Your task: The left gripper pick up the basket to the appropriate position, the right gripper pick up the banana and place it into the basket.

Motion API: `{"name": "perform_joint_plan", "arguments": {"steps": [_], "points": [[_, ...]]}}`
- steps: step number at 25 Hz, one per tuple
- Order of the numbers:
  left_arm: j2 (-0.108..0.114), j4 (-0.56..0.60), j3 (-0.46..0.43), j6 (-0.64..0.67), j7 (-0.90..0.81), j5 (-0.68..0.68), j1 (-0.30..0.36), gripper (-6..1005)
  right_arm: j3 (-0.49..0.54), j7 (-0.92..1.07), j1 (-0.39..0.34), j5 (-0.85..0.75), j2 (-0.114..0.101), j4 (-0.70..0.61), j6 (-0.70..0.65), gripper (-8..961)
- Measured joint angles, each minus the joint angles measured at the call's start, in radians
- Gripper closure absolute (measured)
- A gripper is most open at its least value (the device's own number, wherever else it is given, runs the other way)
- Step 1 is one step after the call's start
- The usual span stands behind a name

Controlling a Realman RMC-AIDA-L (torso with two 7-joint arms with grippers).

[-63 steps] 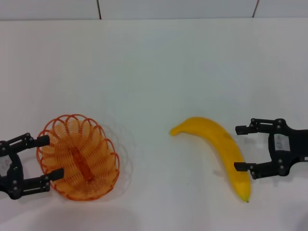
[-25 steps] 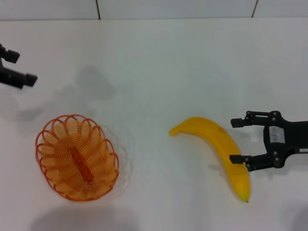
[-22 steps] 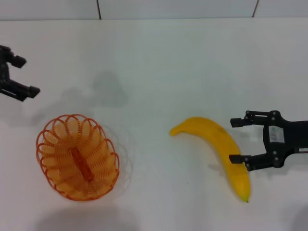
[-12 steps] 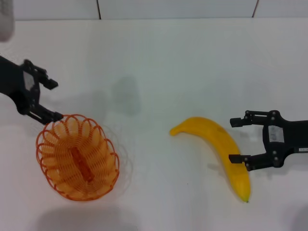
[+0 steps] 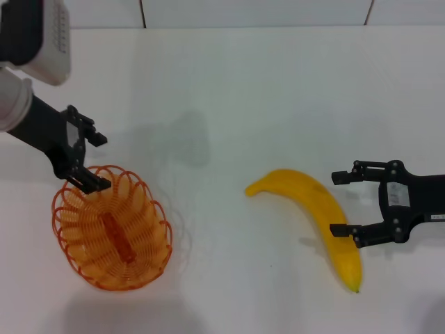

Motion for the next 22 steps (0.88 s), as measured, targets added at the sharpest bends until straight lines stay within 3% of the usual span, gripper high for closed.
{"name": "perform_joint_plan", "arguments": {"steps": [8, 14, 22], "points": [[-0.003, -0.062, 0.041, -0.047, -0.01, 0.004, -0.013, 276, 0.0, 0.001, 0.0, 0.0, 0.0, 0.0, 0.002, 79], [-0.005, -0.1, 0.142, -0.092, -0.068, 0.002, -0.027, 288, 0.0, 0.001, 0.0, 0.0, 0.001, 0.0, 0.009, 79], [-0.005, -0.1, 0.164, -0.107, -0.104, 0.0, -0.03, 303, 0.0, 0.001, 0.0, 0.0, 0.002, 0.0, 0.009, 80]]}}
